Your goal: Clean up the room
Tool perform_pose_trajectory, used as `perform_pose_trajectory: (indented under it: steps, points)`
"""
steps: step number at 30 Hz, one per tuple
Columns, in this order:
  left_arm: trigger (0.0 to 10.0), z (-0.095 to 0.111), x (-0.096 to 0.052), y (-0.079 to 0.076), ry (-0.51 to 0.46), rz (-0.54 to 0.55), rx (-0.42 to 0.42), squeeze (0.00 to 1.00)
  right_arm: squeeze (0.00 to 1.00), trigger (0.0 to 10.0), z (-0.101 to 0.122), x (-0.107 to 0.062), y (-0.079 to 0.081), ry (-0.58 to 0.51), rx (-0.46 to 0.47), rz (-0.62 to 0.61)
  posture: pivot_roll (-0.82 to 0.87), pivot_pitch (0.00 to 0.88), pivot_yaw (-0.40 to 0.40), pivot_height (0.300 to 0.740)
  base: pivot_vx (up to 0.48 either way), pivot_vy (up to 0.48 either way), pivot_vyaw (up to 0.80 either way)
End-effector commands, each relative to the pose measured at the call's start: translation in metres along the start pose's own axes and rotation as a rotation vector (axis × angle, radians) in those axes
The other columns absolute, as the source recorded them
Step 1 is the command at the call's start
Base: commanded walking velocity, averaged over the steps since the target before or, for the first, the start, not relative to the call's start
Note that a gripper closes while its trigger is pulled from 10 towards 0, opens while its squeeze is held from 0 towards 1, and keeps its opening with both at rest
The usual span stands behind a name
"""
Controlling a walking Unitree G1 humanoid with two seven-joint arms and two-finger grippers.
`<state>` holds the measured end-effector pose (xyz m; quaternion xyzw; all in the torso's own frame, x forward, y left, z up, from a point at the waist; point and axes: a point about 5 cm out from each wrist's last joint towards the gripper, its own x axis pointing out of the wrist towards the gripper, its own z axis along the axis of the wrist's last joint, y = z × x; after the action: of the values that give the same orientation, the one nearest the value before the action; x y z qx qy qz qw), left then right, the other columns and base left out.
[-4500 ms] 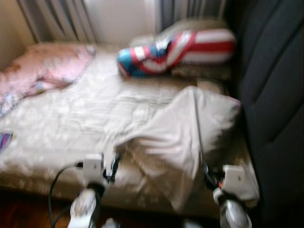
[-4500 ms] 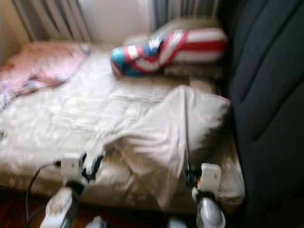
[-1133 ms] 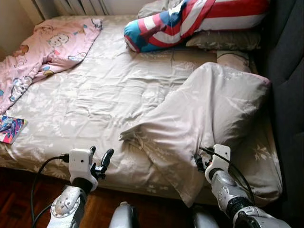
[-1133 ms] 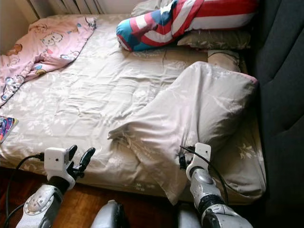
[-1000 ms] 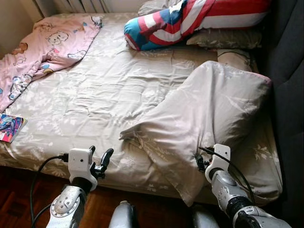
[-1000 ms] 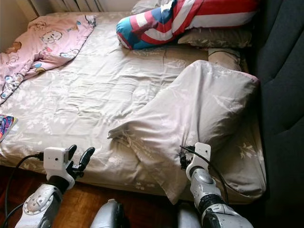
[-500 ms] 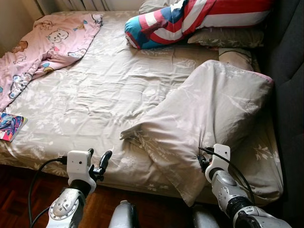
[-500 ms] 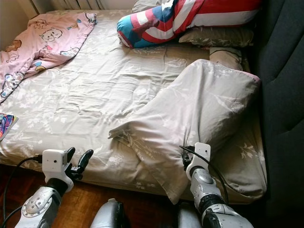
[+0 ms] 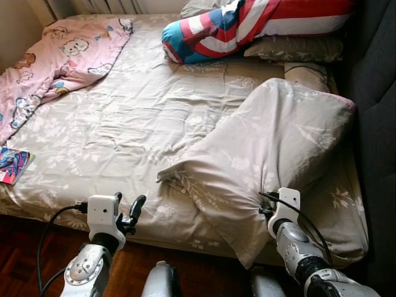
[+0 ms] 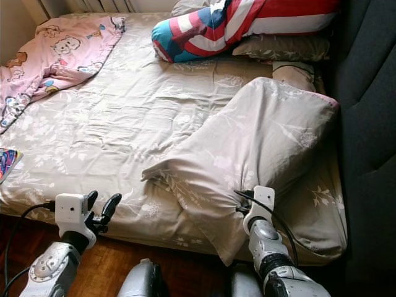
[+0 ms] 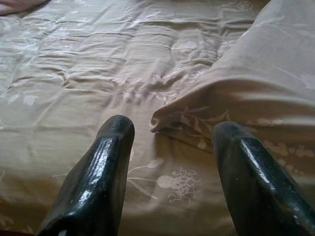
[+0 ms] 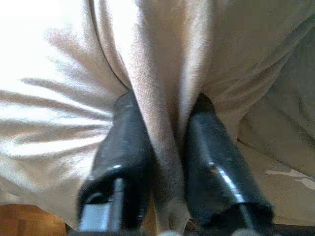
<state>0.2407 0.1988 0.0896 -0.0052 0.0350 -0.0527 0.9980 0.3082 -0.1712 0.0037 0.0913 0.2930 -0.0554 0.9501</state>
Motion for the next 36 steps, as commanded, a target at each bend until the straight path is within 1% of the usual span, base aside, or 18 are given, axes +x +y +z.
perform_pose_trajectory:
  steps: [1,10,15,16,18,19,20,21,23,24,25,26,29,31,32,34,36]
  points:
    - [10.0,-0.004,-0.002,0.003,0.018,0.017,-0.008,0.0,0.0,0.0,-0.028,-0.005,-0.003,0.11,0.005,-0.015,0.07,0.189,0.084,0.656,0.0,0.0,0.0]
    - [10.0,-0.005,0.004,0.003,0.011,0.021,-0.011,0.0,0.0,0.0,-0.025,-0.004,-0.009,0.093,0.011,-0.044,0.06,0.17,0.075,0.656,0.0,0.0,0.0]
    - [10.0,-0.006,0.011,0.0,0.001,0.025,-0.022,0.0,0.0,0.0,-0.019,-0.006,-0.031,0.053,0.018,-0.12,0.03,0.155,0.064,0.656,0.0,0.0,0.0]
    - [10.0,-0.006,0.011,0.0,0.001,0.026,-0.025,0.0,0.0,0.0,-0.016,-0.007,-0.038,0.039,0.022,-0.143,0.01,0.152,0.062,0.656,0.0,0.0,0.0]
    - [10.0,-0.007,0.013,-0.001,0.001,0.026,-0.026,0.0,0.0,0.0,-0.015,-0.007,-0.041,0.033,0.023,-0.154,0.01,0.147,0.062,0.656,0.0,0.0,0.0]
    - [10.0,-0.008,0.015,-0.002,0.001,0.025,-0.03,0.0,0.0,0.0,-0.007,-0.009,-0.06,-0.004,0.03,-0.222,-0.01,0.143,0.06,0.656,0.0,0.0,0.0]
    - [10.0,-0.008,0.015,-0.002,0.0,0.026,-0.031,0.0,0.0,0.0,-0.001,-0.013,-0.075,-0.035,0.029,-0.28,-0.01,0.143,0.06,0.656,0.0,0.0,0.0]
    - [10.0,-0.008,0.015,-0.002,0.0,0.026,-0.031,0.0,0.0,0.0,-0.001,-0.013,-0.075,-0.035,0.029,-0.28,-0.01,0.143,0.06,0.656,0.0,0.0,0.0]
    - [10.0,-0.009,0.018,-0.002,0.001,0.026,-0.033,0.0,0.0,0.0,0.007,-0.017,-0.094,-0.071,0.004,-0.358,-0.03,0.141,0.059,0.656,0.0,0.0,0.0]
    - [10.0,-0.009,0.019,-0.001,0.0,0.026,-0.033,0.0,0.0,0.0,0.008,-0.018,-0.096,-0.074,0.002,-0.366,-0.03,0.141,0.059,0.656,0.0,0.0,0.0]
    - [10.0,-0.01,0.019,-0.001,-0.001,0.027,-0.033,0.0,0.0,0.0,0.012,-0.022,-0.108,-0.094,0.001,-0.418,-0.04,0.141,0.059,0.656,0.0,0.0,0.0]
    - [10.0,-0.011,0.019,0.0,-0.001,0.028,-0.034,0.0,0.0,0.0,0.018,-0.03,-0.128,-0.125,-0.002,-0.501,-0.04,0.141,0.059,0.656,0.0,0.0,0.0]
    - [10.0,-0.011,0.02,0.0,-0.002,0.03,-0.034,0.0,0.0,0.0,0.025,-0.04,-0.149,-0.157,0.0,-0.595,-0.05,0.134,0.061,0.656,0.0,0.0,0.0]
    - [10.0,-0.012,0.021,0.0,-0.004,0.029,-0.035,0.0,0.0,0.0,0.029,-0.047,-0.163,-0.174,-0.017,-0.658,-0.06,0.132,0.06,0.656,0.0,0.0,0.0]
    - [10.0,-0.012,0.021,0.0,-0.004,0.03,-0.034,0.0,0.0,0.0,0.035,-0.055,-0.177,-0.2,-0.038,-0.715,-0.06,0.124,0.06,0.656,0.0,0.0,0.0]
    - [10.0,-0.012,0.021,0.001,-0.006,0.03,-0.035,0.0,0.0,0.0,0.042,-0.063,-0.189,-0.222,-0.046,-0.765,-0.06,0.121,0.06,0.656,0.0,0.0,0.0]
    - [10.0,-0.013,0.021,0.0,-0.006,0.029,-0.035,0.0,0.0,0.0,0.046,-0.065,-0.193,-0.233,-0.053,-0.776,-0.06,0.118,0.06,0.656,0.0,0.0,0.0]
